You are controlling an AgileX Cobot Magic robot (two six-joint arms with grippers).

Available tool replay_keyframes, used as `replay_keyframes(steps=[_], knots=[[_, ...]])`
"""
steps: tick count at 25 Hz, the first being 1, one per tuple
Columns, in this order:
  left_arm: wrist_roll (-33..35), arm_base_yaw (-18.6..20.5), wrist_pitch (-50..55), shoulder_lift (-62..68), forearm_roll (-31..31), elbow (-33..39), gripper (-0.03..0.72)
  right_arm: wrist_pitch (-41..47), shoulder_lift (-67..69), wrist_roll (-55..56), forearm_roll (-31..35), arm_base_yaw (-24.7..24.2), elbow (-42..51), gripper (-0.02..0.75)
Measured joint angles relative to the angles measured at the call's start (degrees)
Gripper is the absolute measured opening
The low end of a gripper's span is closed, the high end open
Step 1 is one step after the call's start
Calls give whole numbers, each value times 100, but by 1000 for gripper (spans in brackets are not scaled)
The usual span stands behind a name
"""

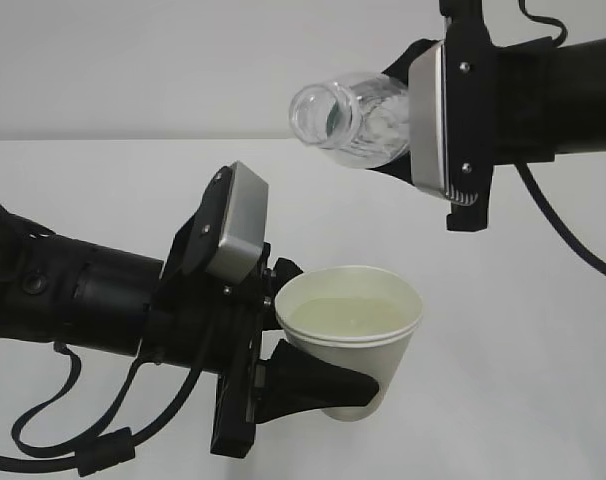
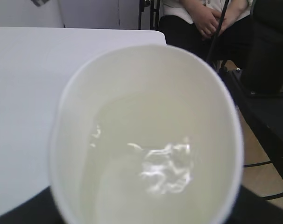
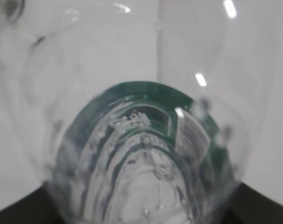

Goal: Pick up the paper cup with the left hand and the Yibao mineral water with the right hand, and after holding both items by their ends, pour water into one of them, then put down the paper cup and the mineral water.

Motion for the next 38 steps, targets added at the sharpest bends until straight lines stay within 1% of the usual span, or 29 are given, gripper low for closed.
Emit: replay_keyframes(steps=[15, 21, 27, 38], knots=[[0, 0, 0, 0, -9, 0, 403, 22, 0, 433, 1023, 0, 0, 426], [0, 0, 0, 0, -9, 0, 402, 44, 0, 796, 1091, 0, 0, 426], [0, 0, 0, 0, -13, 0, 401, 87, 0, 1349, 1360, 0, 0, 426], [0, 0, 0, 0, -27, 0, 400, 110, 0, 2161, 1382, 0, 0, 426]])
